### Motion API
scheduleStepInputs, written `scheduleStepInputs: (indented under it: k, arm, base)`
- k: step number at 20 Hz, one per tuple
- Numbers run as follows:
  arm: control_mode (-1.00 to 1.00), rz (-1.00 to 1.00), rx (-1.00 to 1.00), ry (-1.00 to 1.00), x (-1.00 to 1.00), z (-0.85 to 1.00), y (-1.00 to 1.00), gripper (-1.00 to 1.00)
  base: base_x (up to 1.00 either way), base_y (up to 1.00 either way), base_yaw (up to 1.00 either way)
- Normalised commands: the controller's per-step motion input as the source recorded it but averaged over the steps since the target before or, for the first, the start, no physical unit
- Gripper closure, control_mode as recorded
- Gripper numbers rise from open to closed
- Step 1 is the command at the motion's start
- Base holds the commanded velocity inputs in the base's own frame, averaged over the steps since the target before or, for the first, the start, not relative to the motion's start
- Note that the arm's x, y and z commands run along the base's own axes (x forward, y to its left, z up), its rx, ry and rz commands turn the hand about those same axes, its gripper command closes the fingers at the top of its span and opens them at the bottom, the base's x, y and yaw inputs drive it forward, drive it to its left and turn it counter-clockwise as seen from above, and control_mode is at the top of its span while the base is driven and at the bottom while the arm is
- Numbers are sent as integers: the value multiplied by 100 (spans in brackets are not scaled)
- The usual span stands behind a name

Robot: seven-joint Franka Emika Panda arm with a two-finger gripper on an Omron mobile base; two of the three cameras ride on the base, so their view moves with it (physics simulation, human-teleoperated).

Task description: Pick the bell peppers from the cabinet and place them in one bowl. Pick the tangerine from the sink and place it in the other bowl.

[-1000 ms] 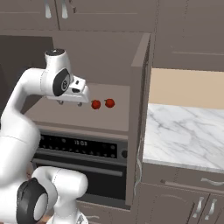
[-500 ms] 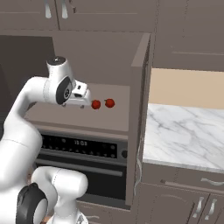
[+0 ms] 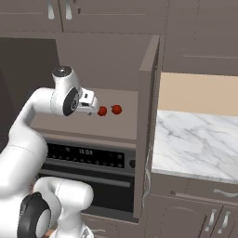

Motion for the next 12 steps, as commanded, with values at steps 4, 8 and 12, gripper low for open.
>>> scheduleStepInputs:
  k: [4,8,12]
  arm:
    - [-100,0,-1,10,56,0,0,-100]
    - [-100,3,-2,11,62,0,-3,-100]
    - [-100,5,-1,2,53,0,0,-100]
  base:
    - [0,0,0]
    - [0,0,0]
    - [0,0,0]
